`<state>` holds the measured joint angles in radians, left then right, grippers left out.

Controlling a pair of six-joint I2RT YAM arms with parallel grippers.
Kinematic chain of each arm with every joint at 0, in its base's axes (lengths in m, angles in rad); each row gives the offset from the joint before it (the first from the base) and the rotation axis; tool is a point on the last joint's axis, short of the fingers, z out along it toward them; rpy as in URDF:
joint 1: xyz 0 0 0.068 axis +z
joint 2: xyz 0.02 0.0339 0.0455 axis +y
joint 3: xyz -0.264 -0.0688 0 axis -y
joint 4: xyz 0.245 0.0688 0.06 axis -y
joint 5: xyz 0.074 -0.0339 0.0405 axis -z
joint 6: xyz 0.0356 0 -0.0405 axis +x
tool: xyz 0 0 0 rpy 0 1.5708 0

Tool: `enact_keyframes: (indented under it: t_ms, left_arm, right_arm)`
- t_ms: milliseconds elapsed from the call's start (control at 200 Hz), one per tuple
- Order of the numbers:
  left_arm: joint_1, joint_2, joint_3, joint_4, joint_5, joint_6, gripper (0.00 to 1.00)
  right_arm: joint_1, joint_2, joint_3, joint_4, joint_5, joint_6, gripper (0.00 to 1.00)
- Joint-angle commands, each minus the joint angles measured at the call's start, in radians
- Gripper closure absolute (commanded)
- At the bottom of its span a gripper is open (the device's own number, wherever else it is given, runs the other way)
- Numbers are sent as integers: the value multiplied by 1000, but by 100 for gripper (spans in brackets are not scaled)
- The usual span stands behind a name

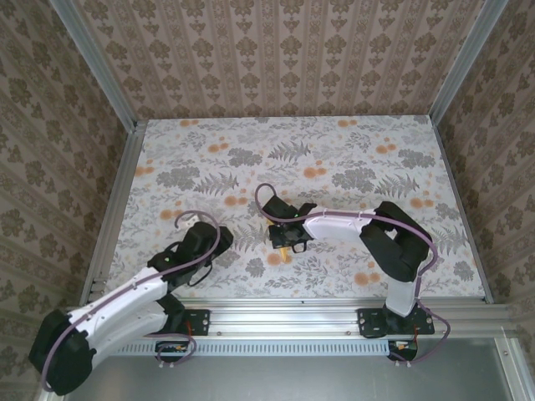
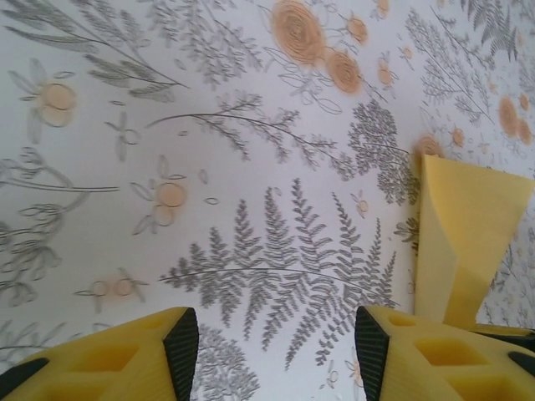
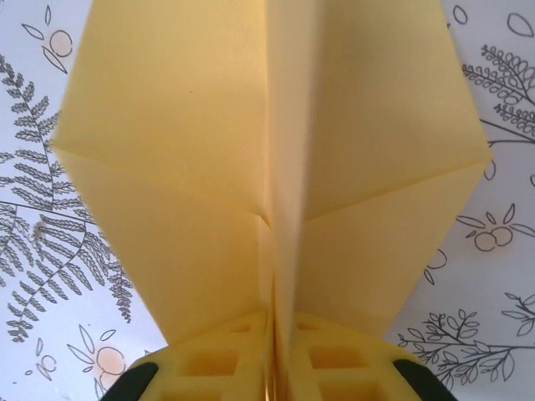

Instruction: Fold a paper plane with a square sheet of paper (pick it up from the middle)

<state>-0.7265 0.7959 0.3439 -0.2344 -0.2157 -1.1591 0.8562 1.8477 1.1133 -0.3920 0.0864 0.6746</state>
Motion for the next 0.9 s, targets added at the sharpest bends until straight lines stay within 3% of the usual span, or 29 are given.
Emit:
enact_keyframes:
  t_ms: [0, 255, 540, 895]
  left_arm:
    - [32, -55, -18, -119, -16, 8, 44]
    - [106, -64, -3, -156, 34, 72, 43]
    - [135, -3, 31, -145, 54, 114, 42]
    - [145, 55, 49, -123, 81, 136, 42]
  right_arm:
    - [4, -6, 34, -66, 75, -23, 92]
    - [-99, -21, 142, -94, 101, -133, 95]
    - [-269, 121, 344, -136, 48, -240, 96]
    - [-312, 262, 491, -181, 56, -265, 93]
